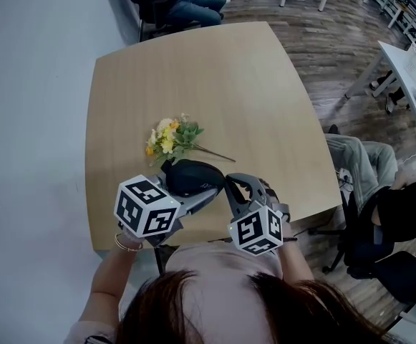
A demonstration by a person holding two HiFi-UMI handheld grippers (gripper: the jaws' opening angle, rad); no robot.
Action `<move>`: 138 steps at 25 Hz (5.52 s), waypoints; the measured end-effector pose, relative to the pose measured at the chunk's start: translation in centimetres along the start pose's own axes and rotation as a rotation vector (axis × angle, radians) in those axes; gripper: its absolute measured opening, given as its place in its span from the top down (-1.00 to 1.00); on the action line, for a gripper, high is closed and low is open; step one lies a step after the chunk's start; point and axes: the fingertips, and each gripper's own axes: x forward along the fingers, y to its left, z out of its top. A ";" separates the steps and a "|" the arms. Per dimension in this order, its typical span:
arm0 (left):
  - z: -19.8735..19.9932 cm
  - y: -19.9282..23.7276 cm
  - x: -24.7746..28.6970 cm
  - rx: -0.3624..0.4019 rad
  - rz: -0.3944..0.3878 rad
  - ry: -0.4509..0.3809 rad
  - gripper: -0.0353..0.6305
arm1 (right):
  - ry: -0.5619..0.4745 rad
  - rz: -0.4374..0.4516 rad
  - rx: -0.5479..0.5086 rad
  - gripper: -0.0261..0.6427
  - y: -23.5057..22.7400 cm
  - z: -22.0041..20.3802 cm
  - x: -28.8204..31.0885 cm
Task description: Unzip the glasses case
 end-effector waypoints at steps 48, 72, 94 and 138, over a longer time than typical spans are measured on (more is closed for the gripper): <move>-4.9 -0.6 2.8 0.187 -0.042 0.318 0.19 | 0.064 -0.031 -0.078 0.87 1.2 -1.3 -0.3; -7.2 -0.3 3.9 0.220 -0.060 0.473 0.19 | 0.058 -0.033 -0.123 0.86 1.0 -0.7 -0.5; -10.3 -0.1 4.1 0.248 -0.101 0.642 0.19 | 0.042 -0.027 -0.161 0.86 1.7 -0.1 -0.6; -14.2 2.2 4.6 0.441 -0.147 1.021 0.19 | 0.078 -0.010 -0.307 0.86 1.8 -0.7 0.1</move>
